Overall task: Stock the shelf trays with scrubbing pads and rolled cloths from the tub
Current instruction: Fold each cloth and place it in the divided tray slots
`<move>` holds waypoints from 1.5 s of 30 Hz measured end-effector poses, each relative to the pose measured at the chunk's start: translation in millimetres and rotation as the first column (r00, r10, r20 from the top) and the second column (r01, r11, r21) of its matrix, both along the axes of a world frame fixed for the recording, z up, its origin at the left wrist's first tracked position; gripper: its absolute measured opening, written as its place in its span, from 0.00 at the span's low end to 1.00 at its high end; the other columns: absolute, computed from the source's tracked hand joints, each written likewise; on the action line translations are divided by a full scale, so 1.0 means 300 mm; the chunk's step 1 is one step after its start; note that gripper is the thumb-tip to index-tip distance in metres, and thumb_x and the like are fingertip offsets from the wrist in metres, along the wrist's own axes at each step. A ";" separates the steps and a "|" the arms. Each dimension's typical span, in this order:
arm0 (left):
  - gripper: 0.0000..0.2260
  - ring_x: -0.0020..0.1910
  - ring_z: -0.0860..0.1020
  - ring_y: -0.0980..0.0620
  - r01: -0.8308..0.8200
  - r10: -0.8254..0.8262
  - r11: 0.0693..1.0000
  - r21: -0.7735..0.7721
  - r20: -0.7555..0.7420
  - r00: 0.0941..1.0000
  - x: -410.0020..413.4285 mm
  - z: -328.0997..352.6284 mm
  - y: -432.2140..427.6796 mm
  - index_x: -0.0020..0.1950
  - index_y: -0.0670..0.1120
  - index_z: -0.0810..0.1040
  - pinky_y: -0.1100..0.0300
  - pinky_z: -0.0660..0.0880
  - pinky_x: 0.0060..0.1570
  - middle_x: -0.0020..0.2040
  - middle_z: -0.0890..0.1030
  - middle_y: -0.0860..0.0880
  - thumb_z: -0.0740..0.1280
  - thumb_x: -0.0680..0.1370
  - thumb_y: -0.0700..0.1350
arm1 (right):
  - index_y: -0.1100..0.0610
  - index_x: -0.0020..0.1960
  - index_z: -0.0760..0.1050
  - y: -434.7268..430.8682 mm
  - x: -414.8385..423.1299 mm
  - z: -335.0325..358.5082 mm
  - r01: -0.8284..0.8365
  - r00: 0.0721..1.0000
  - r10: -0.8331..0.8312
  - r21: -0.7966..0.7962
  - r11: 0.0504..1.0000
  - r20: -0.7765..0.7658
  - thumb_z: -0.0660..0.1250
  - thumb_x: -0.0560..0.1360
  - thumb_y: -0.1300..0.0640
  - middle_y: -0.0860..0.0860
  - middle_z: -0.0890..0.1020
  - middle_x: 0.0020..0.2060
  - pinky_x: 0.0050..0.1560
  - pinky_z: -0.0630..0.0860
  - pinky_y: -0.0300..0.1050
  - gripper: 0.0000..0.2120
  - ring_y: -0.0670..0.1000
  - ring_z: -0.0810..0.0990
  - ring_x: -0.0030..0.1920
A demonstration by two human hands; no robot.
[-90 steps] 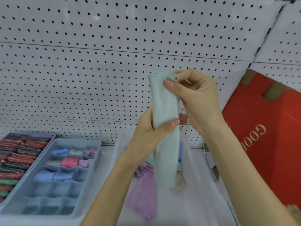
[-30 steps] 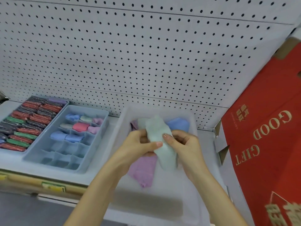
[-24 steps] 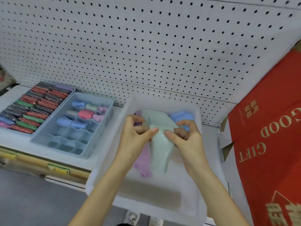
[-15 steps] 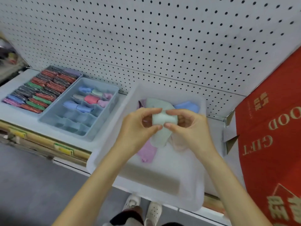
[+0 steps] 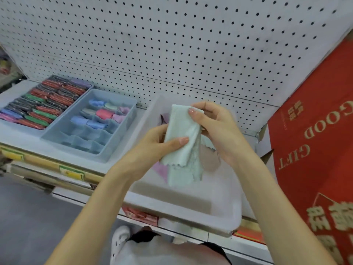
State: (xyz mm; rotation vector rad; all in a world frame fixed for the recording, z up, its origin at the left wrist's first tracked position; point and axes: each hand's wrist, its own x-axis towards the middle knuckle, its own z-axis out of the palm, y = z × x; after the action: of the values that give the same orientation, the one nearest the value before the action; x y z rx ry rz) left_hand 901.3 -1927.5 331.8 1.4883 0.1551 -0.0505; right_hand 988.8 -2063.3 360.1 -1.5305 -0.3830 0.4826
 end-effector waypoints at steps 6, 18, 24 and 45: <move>0.16 0.45 0.81 0.49 -0.223 0.221 0.908 -0.355 -0.045 0.974 -0.018 -0.024 0.107 0.55 0.40 0.78 0.57 0.80 0.47 0.46 0.83 0.44 0.68 0.70 0.45 | 0.55 0.53 0.73 0.156 -0.087 -0.077 0.271 0.962 -0.273 -0.058 0.961 -0.027 0.71 0.72 0.53 0.51 0.79 0.43 0.37 0.75 0.40 0.12 0.45 0.78 0.38; 0.14 0.57 0.80 0.44 -0.240 0.188 0.846 -0.476 -0.154 0.970 -0.079 -0.069 0.615 0.63 0.38 0.75 0.48 0.79 0.52 0.58 0.81 0.43 0.62 0.78 0.39 | 0.58 0.40 0.76 0.663 -0.242 -0.137 0.093 0.989 -0.109 -0.156 0.983 -0.102 0.73 0.70 0.60 0.53 0.81 0.35 0.33 0.74 0.35 0.06 0.45 0.78 0.34; 0.21 0.64 0.76 0.43 -0.103 -0.006 0.848 -0.520 -0.203 0.979 -0.121 -0.138 0.893 0.70 0.42 0.70 0.49 0.75 0.60 0.64 0.77 0.41 0.63 0.78 0.48 | 0.61 0.44 0.75 0.864 -0.279 -0.190 0.142 0.928 -0.160 -0.077 0.987 -0.337 0.69 0.73 0.65 0.57 0.81 0.39 0.35 0.79 0.42 0.03 0.50 0.81 0.37; 0.26 0.55 0.81 0.44 -0.243 0.080 0.840 -0.485 -0.332 0.940 -0.121 -0.194 1.069 0.64 0.43 0.76 0.48 0.81 0.48 0.56 0.82 0.41 0.62 0.72 0.58 | 0.58 0.47 0.78 1.088 -0.333 -0.241 -0.066 0.951 -0.053 -0.368 0.928 -0.305 0.73 0.71 0.60 0.49 0.81 0.33 0.28 0.69 0.33 0.07 0.43 0.75 0.28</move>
State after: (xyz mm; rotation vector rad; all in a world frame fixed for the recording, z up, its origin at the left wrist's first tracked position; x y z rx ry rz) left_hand 865.0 -1606.8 273.7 0.9083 0.4794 -0.1682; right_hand 888.8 -1737.0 287.9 -1.7846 -0.0480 0.8259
